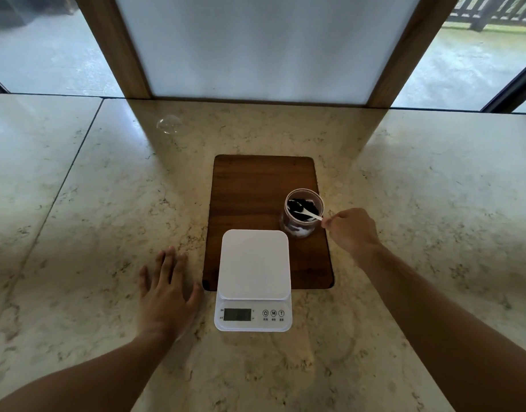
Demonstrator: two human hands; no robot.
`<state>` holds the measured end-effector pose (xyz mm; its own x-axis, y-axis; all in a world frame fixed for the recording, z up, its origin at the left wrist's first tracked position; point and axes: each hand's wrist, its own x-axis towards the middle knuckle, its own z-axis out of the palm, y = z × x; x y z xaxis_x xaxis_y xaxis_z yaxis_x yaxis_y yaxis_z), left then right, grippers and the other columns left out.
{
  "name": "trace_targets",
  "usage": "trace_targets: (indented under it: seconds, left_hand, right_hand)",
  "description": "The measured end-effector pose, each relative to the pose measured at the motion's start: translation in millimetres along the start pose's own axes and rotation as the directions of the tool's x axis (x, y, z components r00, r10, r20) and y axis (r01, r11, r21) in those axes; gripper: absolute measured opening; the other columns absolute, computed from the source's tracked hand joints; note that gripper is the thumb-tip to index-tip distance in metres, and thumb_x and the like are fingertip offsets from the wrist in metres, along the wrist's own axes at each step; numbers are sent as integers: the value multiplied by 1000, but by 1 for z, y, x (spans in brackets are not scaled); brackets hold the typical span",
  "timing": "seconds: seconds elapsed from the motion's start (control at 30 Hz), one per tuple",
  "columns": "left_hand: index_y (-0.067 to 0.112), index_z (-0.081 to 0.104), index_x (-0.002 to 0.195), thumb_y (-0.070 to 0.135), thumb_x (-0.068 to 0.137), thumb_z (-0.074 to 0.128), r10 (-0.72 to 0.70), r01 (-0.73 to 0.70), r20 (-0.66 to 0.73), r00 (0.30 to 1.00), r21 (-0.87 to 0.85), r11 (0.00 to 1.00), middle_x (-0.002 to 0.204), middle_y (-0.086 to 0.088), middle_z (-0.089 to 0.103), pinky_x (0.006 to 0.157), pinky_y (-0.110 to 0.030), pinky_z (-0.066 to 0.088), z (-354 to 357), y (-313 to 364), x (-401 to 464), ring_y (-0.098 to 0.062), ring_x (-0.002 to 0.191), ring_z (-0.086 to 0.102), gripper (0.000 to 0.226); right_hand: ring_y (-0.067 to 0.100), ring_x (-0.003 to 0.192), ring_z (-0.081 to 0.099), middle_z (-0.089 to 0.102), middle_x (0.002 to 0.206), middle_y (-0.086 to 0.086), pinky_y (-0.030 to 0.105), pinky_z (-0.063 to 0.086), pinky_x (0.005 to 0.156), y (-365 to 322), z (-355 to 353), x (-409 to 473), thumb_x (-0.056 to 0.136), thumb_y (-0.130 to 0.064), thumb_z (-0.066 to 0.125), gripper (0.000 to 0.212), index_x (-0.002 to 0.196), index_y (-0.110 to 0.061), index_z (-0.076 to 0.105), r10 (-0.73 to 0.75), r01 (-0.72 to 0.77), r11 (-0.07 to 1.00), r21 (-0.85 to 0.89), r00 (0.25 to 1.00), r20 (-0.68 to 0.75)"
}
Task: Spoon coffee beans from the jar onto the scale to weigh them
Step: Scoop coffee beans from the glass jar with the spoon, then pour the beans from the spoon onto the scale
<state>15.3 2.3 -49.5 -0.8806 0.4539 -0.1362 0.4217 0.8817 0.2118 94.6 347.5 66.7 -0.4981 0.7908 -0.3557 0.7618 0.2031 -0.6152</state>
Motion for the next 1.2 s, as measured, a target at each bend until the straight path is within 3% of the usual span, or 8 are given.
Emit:
trace_targets:
  seconds: [0.1, 0.27, 0.4, 0.53, 0.73, 0.9, 1.07, 1.2]
  left_hand:
    - [23, -6, 152, 65, 89, 10, 2, -2, -2, 1000, 14, 1000, 165, -1, -9, 122, -47, -13, -1, 0, 0, -16, 150, -20, 78]
    - [22, -3, 154, 65, 89, 12, 1, -1, -2, 1000, -2, 1000, 166, -2, -7, 122, -48, -11, 2, -2, 1, -16, 151, -19, 79]
    - [22, -4, 152, 64, 89, 14, 3, -3, -10, 1000, -2, 1000, 165, -2, -4, 123, -48, -9, 3, -1, 1, -17, 152, -16, 78]
    - [21, -5, 152, 64, 89, 13, -1, 1, -3, 1000, 11, 1000, 165, -3, -6, 122, -47, -11, 2, -1, 1, -17, 151, -18, 79]
    - [22, -4, 153, 63, 90, 16, 2, -2, -6, 1000, 0, 1000, 166, -2, -5, 122, -47, -12, 4, -2, 2, -16, 151, -18, 77]
    - [24, -5, 153, 63, 91, 15, -1, 1, -11, 1000, 6, 1000, 166, -2, -6, 122, -47, -10, 6, -4, 3, -16, 151, -17, 77]
    - [22, 1, 155, 62, 91, 17, -4, 4, -23, 1000, -23, 1000, 166, -1, -3, 123, -48, -9, 5, -3, 2, -16, 152, -15, 78]
    - [23, -3, 153, 62, 91, 18, -6, 5, -37, 999, -17, 1000, 166, 0, -5, 123, -49, -7, 7, -4, 1, -15, 151, -16, 76]
  right_hand:
    - [23, 54, 64, 74, 74, 16, 25, 45, 53, 1, -2, -1, 84, -22, 74, 23, 80, 1, 77, 32, -33, 998, 55, 999, 13]
    - [7, 36, 53, 64, 48, -2, 21, 36, 40, 5, -9, -6, 84, -24, 72, 26, 58, -16, 71, 33, -33, 997, 71, 999, 0]
    - [15, 49, 58, 69, 59, 4, 30, 43, 49, 9, -15, -14, 85, -25, 70, 25, 61, -19, 72, -19, 20, 997, 78, 1000, -6]
    - [0, 34, 50, 61, 46, -8, 18, 36, 41, 13, -15, -29, 88, -26, 68, 24, 65, -19, 72, -75, 71, 991, 113, 997, 34]
    - [8, 52, 57, 66, 57, -6, 24, 38, 53, 11, -2, -53, 91, -29, 65, 28, 64, -23, 71, -180, 172, 981, 89, 979, 97]
    - [1, 44, 56, 66, 55, -8, 14, 37, 44, 22, 19, -64, 91, -30, 66, 25, 67, -24, 72, -173, 167, 985, 45, 970, 171]
    - [3, 53, 60, 68, 59, -9, 19, 40, 51, 40, 38, -74, 90, -27, 67, 24, 66, -28, 71, -173, 171, 985, 30, 960, 222]
    - [-7, 54, 60, 67, 56, -13, 8, 35, 44, 46, 45, -76, 87, -24, 68, 26, 62, -29, 68, -191, 186, 981, 46, 957, 217]
